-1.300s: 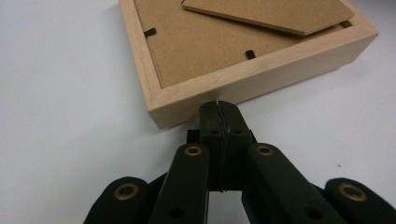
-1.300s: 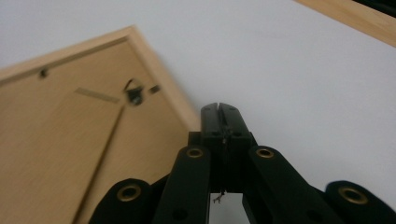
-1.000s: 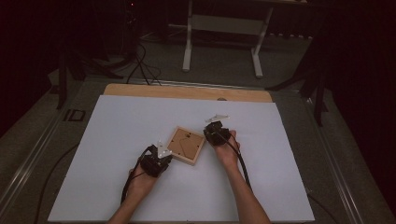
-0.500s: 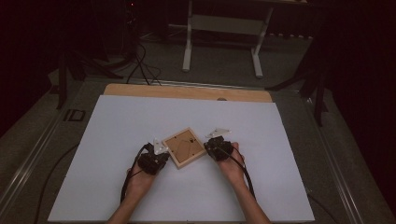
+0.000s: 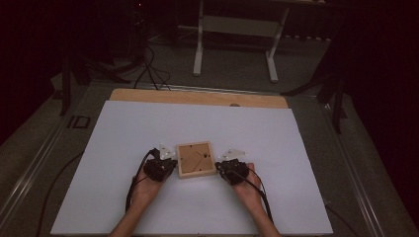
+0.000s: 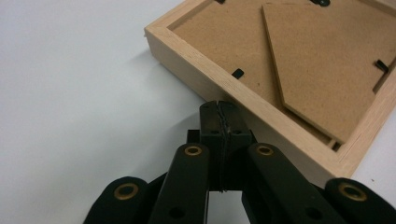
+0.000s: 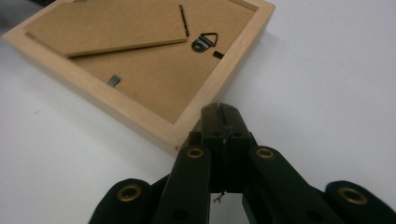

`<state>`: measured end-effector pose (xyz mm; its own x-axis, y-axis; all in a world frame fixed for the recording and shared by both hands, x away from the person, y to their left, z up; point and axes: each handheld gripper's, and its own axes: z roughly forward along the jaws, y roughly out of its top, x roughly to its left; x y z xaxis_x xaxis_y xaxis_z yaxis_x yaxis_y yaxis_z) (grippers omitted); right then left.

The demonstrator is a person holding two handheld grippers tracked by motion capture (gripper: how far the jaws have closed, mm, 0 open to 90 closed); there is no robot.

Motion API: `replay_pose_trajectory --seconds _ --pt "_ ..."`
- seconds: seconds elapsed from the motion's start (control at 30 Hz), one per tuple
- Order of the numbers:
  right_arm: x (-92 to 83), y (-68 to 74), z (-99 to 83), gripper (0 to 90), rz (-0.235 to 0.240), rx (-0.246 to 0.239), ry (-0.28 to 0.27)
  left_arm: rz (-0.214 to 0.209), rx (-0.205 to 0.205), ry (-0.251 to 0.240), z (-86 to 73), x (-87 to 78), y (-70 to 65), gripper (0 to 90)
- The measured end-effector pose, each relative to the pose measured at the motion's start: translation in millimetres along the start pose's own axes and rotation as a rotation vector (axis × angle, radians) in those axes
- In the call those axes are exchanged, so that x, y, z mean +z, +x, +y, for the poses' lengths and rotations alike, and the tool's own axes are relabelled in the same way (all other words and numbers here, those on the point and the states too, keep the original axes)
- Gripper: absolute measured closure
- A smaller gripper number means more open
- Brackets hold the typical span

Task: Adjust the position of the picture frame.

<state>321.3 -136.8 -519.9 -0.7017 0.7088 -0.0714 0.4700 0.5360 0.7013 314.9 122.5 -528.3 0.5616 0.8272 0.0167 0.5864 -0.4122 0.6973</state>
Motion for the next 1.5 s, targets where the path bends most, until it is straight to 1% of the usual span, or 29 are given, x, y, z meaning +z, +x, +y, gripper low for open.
replay_pose_trajectory --seconds 0.07,0.2,0.27,0.3,0.43,0.53,0.67,0.83,0.97,1.07,1.17,1.27,1.3,1.4,1.5 --pt "-1.9 2.8 -1.6 90.0 -0.002 -0.010 0.000 0.000 -0.008 -0.009 0.1 1.0 0.2 89.5" --pt "-3.6 5.3 -3.0 90.0 -0.004 -0.019 0.000 0.001 -0.005 -0.009 0.4 1.6 -0.1 89.6" --pt "-3.8 5.4 -3.5 89.9 -0.005 -0.015 -0.001 0.002 -0.003 -0.009 0.4 1.5 -0.4 89.6" --pt "-3.9 5.6 -3.6 90.0 -0.005 -0.015 -0.002 0.004 0.005 -0.007 0.5 1.3 -0.4 89.6" --pt "-4.8 5.8 -4.6 90.0 0.000 -0.018 -0.003 -0.002 -0.003 -0.016 0.9 3.0 0.7 89.6" --pt "-5.8 7.4 -6.0 90.0 0.001 -0.019 -0.006 0.002 -0.001 -0.019 1.1 3.7 1.1 89.5" --pt "-6.2 9.5 -7.1 89.9 -0.001 -0.023 -0.012 0.002 -0.012 -0.036 -0.5 2.9 1.0 89.5" --pt "-6.8 10.0 -8.3 89.7 -0.001 -0.036 -0.013 -0.008 -0.022 -0.042 -3.5 0.0 -0.5 89.4" --pt "-6.7 10.3 -9.6 89.7 -0.001 -0.041 -0.009 -0.011 -0.020 -0.040 -6.1 -2.4 -2.8 89.3" --pt "-6.6 11.5 -11.3 89.8 0.000 -0.043 -0.006 -0.013 -0.003 -0.022 -9.7 -6.2 -7.5 89.2" --pt "-6.8 11.8 -11.9 89.8 0.000 -0.042 -0.009 -0.004 0.016 -0.018 -11.3 -7.6 -10.5 89.4" --pt "-6.7 12.2 -12.2 89.8 -0.004 -0.042 -0.012 -0.006 0.014 -0.021 -11.6 -7.6 -10.2 89.5" --pt "-6.7 12.2 -12.2 89.8 -0.004 -0.042 -0.012 -0.026 -0.003 -0.027 -12.0 -6.8 -7.4 89.5" --pt "-6.4 12.5 -12.5 89.8 -0.008 -0.046 -0.011 -0.012 0.007 -0.028 -11.4 -6.2 -8.7 89.6" --pt "-5.5 12.0 -12.9 89.8 -0.012 -0.041 -0.010 -0.016 0.005 -0.031 -11.1 -5.5 -9.0 89.6"
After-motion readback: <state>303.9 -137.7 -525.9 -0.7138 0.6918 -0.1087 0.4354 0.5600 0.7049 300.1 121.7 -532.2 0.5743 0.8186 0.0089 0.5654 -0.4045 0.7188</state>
